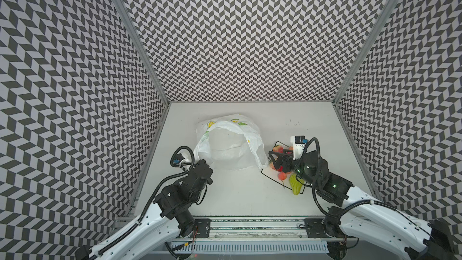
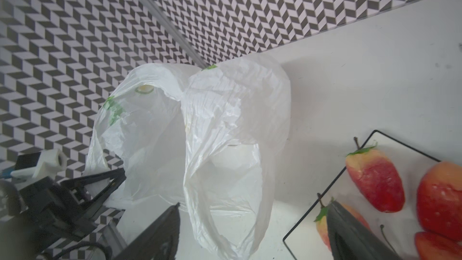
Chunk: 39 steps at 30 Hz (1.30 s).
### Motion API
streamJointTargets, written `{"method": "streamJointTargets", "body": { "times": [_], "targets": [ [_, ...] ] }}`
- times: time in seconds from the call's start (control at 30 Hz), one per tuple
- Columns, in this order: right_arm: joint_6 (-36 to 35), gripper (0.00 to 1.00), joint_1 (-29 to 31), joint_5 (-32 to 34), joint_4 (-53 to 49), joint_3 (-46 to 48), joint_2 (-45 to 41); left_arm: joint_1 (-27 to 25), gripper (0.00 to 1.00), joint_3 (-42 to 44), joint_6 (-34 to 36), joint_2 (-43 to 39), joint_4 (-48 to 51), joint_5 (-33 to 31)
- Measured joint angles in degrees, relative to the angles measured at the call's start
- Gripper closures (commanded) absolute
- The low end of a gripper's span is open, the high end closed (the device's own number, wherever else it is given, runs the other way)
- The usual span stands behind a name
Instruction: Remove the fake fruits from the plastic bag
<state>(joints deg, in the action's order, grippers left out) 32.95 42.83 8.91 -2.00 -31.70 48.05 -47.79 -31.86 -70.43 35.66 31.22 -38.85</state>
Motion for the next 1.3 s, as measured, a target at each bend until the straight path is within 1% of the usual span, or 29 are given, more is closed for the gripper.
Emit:
{"method": "streamJointTargets", "body": {
  "times": [0.13, 0.23, 0.27, 0.3, 0.37, 0.4, 0.43, 0.5, 0.53, 0.7, 0.8, 0.87, 0.93, 1.0, 1.1, 1.2, 1.3],
  "targets": [
    [0.3, 0.12, -8.3, -0.9, -0.4, 0.0, -0.2, 0.7, 1.00, -0.8, 6.6, 7.9, -10.9, 4.4],
    [0.7, 0.12, -13.3, -2.2, -0.6, 0.0, -0.2, 1.4, 1.00, -1.2, 8.9, 12.9, -18.6, 6.7],
    [1.0, 0.12, -14.4, -2.6, -0.7, 0.0, -0.2, 1.5, 0.98, -1.2, 9.1, 13.9, -20.2, 7.0],
    [1.1, 0.12, -15.8, -3.1, -0.7, 0.0, -0.2, 1.6, 0.88, -1.2, 9.1, 15.1, -22.0, 7.2],
    [1.2, 0.12, -18.2, -3.7, -0.9, 0.0, -0.2, 1.7, 0.64, -1.2, 8.9, 16.5, -24.2, 7.4],
    [1.2, 0.12, -19.4, -4.0, -0.9, 0.1, -0.2, 1.7, 0.48, -1.2, 8.9, 16.8, -24.7, 7.3],
    [1.2, 0.12, -20.8, -4.3, -1.0, 0.3, -0.1, 1.7, 0.37, -1.2, 8.8, 16.7, -25.0, 7.2],
    [1.1, 0.12, -24.2, -4.9, -0.9, 0.9, 0.0, 1.7, 0.20, -1.2, 8.4, 15.6, -24.9, 6.6],
    [1.1, 0.12, -26.3, -5.3, -0.9, 1.3, 0.2, 1.7, 0.01, -1.2, 8.2, 14.7, -24.5, 6.0],
    [1.2, 0.11, -36.8, -6.6, 0.0, 3.3, 2.0, 1.8, 0.00, -1.4, 10.0, 5.8, -18.9, 0.1],
    [1.4, 0.11, -41.1, -4.2, 2.3, 4.8, 2.9, 3.4, 0.00, -1.6, 14.9, 0.4, -17.4, -4.4],
    [1.6, 0.12, -42.2, -0.7, 5.1, 6.1, 4.2, 7.0, 0.00, -1.6, 20.8, -1.7, -19.3, -6.0],
    [1.5, 0.11, -42.7, 3.4, 9.2, 7.6, 6.8, 13.1, 0.00, -1.0, 27.3, -1.6, -23.7, -5.8],
    [0.0, 0.11, -42.8, 7.2, 13.2, 8.7, 10.7, 21.2, 0.00, 0.2, 32.9, 0.9, -28.7, -4.3],
    [-4.7, 0.10, -43.1, 9.8, 19.2, 9.0, 17.5, 31.8, 0.00, 2.6, 40.2, 7.8, -35.9, -0.2],
    [-10.2, 0.09, -43.4, 9.5, 24.9, 9.0, 23.2, 37.9, 0.00, 6.6, 47.8, 15.3, -44.5, 3.9],
    [-14.9, 0.08, -43.4, 7.5, 33.1, 11.0, 27.2, 41.6, 0.00, 11.2, 54.1, 22.0, -53.4, 8.4]
  ]
}}
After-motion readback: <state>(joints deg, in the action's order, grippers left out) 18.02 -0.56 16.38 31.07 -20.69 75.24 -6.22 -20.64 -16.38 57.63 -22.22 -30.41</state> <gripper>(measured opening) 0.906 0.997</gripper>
